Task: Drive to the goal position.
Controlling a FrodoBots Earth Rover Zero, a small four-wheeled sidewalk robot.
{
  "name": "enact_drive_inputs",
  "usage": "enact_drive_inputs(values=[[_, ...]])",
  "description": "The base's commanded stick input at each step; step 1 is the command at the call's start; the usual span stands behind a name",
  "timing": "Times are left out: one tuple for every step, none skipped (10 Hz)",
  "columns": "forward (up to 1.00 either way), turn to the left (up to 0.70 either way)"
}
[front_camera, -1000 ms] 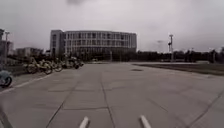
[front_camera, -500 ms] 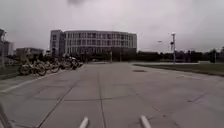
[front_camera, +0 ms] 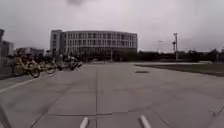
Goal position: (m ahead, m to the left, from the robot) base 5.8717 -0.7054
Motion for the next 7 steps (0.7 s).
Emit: enact_drive_inputs(values=[[1.00,0.02],[1.00,0.02],[1.00,0.02],[1.00,0.02],[1.00,0.02],[1.00,0.02],[1.00,0.02]])
